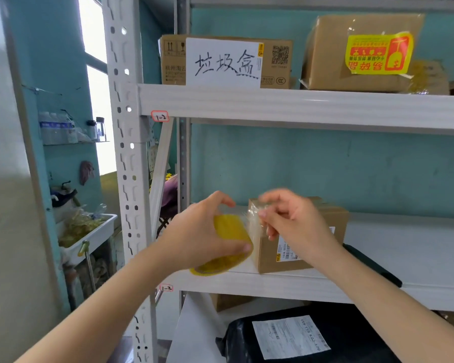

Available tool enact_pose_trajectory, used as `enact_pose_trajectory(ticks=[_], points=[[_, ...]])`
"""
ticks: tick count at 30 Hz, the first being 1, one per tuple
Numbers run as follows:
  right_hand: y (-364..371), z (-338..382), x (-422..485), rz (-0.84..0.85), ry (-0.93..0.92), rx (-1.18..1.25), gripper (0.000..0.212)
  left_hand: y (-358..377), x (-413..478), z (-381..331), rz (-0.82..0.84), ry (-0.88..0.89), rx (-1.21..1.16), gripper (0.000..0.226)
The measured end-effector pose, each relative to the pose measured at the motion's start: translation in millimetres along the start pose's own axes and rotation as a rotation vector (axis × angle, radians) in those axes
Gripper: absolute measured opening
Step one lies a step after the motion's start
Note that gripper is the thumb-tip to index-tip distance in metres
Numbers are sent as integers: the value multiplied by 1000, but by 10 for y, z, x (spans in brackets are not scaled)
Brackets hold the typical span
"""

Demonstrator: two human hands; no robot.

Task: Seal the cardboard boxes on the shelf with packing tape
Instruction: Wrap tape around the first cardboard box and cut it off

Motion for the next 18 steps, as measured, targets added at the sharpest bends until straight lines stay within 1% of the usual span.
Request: enact_pose_trajectory(ticks=[1, 2, 3, 6, 9, 10, 11, 13, 14, 16, 18], points=[[-20, -2, 4, 36, -4, 52, 42, -13, -5, 10, 42, 7, -45, 69], [-35, -2, 10, 78, -1, 138, 55, -24, -12, 7, 72, 19, -55, 69], [-42, 4, 14, 123, -8, 219, 59, -36, -17, -4, 86, 35, -50, 69], [-24, 47, 11, 229, -51, 360, 37, -104, -30, -52, 58, 67, -43, 70], [3, 62, -16, 254, -50, 345, 27, -171, -44, -76, 23, 95, -72, 69], [14, 80, -30, 264, -50, 307, 26, -183, -51, -79, 21, 102, -75, 69], [19, 84, -33, 267, -48, 241, 31, -190, -62, -81, 22, 104, -70, 69], [29, 93, -27, 232, -56, 28, 39, -190, -85, -82, 34, 100, -40, 71], [33, 112, -28, 202, -71, -86, 38, -187, -90, -81, 41, 96, -16, 72], [40, 182, -37, 138, -159, -294, 29, -184, -88, -83, 49, 90, 17, 74], [45, 240, -53, 68, -291, -494, 18, -191, -79, -84, 40, 86, 8, 74]])
Point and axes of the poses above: each hand's wrist, its own x-axis towards the middle knuckle, its own y-axis out of the palm, z = x × y, the point moved 4 cm from there along x, towards the middle knuckle, and after that the axes turned 8 degrees about z, right-handed, at the moved point
